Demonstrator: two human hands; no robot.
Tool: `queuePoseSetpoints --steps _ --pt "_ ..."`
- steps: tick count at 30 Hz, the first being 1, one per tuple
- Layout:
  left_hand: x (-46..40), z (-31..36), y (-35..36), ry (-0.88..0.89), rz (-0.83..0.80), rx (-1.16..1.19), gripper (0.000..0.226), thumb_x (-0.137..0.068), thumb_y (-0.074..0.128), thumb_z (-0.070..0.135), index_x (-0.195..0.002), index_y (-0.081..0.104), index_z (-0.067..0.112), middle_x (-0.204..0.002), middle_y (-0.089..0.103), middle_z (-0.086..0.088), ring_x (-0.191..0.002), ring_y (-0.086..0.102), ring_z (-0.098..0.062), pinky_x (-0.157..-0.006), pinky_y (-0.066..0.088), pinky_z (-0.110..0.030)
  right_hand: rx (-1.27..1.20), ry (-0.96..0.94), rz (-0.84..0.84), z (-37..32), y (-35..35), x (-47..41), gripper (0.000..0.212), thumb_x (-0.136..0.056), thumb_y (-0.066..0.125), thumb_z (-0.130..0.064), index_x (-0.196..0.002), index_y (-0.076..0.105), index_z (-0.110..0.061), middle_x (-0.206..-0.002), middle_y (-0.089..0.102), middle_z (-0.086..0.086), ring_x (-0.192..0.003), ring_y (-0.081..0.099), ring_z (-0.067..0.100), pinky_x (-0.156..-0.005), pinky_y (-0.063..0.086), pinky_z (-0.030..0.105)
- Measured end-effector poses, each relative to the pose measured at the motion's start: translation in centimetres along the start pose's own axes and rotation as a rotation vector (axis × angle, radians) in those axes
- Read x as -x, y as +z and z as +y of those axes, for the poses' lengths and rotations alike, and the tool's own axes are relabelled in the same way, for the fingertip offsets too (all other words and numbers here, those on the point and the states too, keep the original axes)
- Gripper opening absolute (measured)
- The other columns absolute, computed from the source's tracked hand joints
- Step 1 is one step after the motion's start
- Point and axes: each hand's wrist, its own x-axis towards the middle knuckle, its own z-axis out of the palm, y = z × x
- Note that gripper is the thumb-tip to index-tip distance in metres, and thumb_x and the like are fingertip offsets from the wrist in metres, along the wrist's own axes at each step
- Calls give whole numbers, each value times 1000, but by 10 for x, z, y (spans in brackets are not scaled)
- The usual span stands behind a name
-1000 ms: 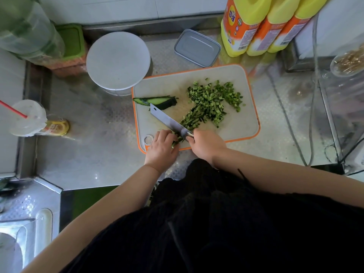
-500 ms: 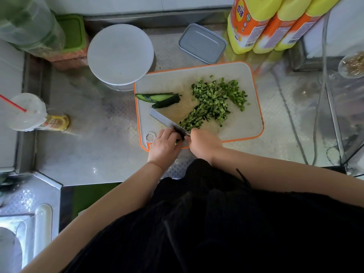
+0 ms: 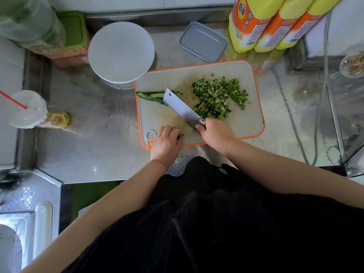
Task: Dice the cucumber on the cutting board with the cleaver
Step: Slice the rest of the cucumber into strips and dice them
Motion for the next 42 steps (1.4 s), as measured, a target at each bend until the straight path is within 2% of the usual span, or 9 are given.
queuePoseSetpoints --steps 3,6,10,14,22,28,32,38,42 --pt "2 -2 -3 20 -11 10 10 -85 63 16 -90 66 7 -95 60 -9 -89 55 -30 -72 50 -40 27 -35 14 -1 0 6 32 -99 40 -42 -87 45 -13 -69 43 -1 -69 47 24 -58 34 31" --pt "6 -5 -5 52 12 8 14 -83 69 16 -93 65 6 -99 60 -11 -91 56 -30 -75 49 -37 -4 -92 -4 -6 3 13 31 -99 41 -41 -87 45 -13 -71 45 0 -69 48 24 -58 34 32" --pt "6 -7 -2 98 18 -14 10 -86 63 15 -87 65 5 -93 61 -10 -85 54 -30 -68 51 -41 11 -110 -24 -13 7 22 33 -99 38 -42 -95 50 -11 -81 49 3 -74 47 24 -62 35 32" --pt "7 -8 2 47 15 -17 16 -89 57 19 -86 66 6 -89 61 -9 -82 55 -30 -61 50 -42 63 -102 -55 -19 8 24 33 -100 37 -41 -101 51 -12 -83 49 3 -74 46 24 -63 38 33" --pt "9 -8 4 11 0 -1 12 -88 62 16 -86 67 5 -90 62 -9 -80 54 -29 -59 48 -40 106 -116 -101 -27 17 20 26 -101 38 -36 -87 42 -15 -68 40 -2 -73 50 26 -59 37 32" --pt "8 -5 1 44 15 -38 19 -91 54 21 -86 66 7 -88 61 -10 -78 54 -31 -59 44 -39 48 -99 -116 -25 11 7 34 -98 43 -43 -101 55 -11 -86 54 3 -86 57 27 -64 39 32" --pt "8 -4 -3 76 2 -43 8 -91 53 18 -94 58 12 -91 61 -10 -78 52 -33 -63 47 -42 10 -57 -85 -19 10 4 35 -97 44 -44 -101 56 -11 -90 58 6 -89 58 28 -67 39 31" --pt "15 -10 -8 48 53 -34 17 -87 63 20 -95 63 5 -100 60 -14 -90 53 -31 -80 45 -38 -4 -98 -53 -17 5 11 34 -99 40 -44 -85 46 -13 -68 45 -2 -69 52 24 -55 33 31" --pt "19 -12 -9 20 25 -14 16 -86 61 20 -91 64 5 -96 60 -13 -88 49 -28 -75 47 -40 -2 -128 -44 -23 8 21 32 -99 38 -43 -87 45 -13 -70 46 -1 -68 49 23 -58 36 32"
